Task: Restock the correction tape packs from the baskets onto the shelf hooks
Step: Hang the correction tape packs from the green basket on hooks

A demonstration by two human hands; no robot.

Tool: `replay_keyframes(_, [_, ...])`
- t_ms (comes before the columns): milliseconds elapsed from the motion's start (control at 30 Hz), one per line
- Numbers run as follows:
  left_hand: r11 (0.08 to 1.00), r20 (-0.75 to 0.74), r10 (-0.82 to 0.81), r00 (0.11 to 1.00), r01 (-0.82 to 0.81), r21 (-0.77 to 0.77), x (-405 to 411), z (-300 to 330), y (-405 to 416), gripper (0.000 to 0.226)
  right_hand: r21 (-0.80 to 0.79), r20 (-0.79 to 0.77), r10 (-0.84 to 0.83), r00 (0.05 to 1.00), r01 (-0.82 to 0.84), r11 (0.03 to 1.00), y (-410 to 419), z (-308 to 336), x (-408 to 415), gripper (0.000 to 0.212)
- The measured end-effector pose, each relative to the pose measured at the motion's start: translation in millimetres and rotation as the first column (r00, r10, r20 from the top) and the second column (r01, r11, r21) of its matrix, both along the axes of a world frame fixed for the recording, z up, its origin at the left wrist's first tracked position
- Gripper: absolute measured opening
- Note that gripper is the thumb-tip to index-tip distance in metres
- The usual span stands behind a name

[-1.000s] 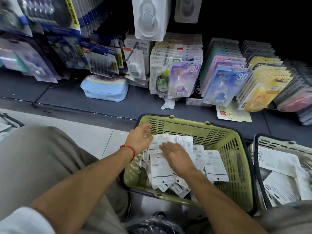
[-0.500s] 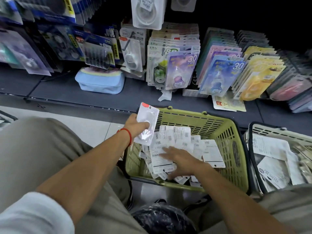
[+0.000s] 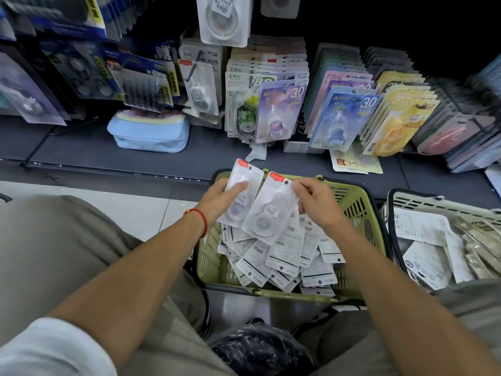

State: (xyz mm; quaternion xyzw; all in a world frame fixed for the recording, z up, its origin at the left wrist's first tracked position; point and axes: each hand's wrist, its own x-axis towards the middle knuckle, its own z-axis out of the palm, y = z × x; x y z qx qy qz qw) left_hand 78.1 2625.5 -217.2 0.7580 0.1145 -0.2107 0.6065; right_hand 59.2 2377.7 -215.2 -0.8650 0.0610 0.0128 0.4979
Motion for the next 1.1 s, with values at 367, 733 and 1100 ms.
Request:
replay_keyframes(367, [0.993,-0.205,-0.119,0.971,0.122,0.000,-1,-24,9,0.055,-0.442,-0.618,0.337,0.710,-0.669,0.598,-5,-97,-51,0.101])
replay_keyframes(733, [0.998,-0.118,0.036,0.992,-0.030,0.048,4,-23,5,0.043,-0.212,-0.184,0.105,0.977,-0.143,0.967,-38,-15,7,0.042])
replay_keyframes(1100, [0.939,-0.324,-0.305,0.895,0.227,-0.258,-9,-19,-11,0.047,0.048,-0.127,-0.180,0.975,0.187,0.981,13,-33,-1,0.020])
